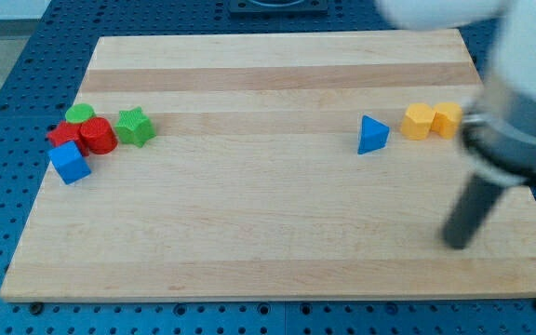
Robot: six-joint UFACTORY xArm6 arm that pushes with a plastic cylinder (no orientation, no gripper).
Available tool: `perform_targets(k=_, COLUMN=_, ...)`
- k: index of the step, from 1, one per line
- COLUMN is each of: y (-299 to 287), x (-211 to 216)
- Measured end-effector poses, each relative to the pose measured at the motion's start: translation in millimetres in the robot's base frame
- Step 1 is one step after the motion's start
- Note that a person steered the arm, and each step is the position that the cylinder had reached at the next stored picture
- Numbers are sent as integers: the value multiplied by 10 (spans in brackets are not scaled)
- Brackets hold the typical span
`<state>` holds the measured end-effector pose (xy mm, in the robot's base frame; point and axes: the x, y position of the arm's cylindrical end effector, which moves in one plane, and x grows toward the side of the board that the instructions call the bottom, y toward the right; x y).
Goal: Place yellow hexagon and blue triangle in a vertical line
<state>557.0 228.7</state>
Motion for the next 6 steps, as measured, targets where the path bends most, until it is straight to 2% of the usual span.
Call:
perform_targets(k=1, y=601, x=-705)
perform_targets(k=2, y=697, x=-1415)
perform_targets(k=3, y=183, x=-1538)
perform_targets(k=6, y=-1160, x=-1540)
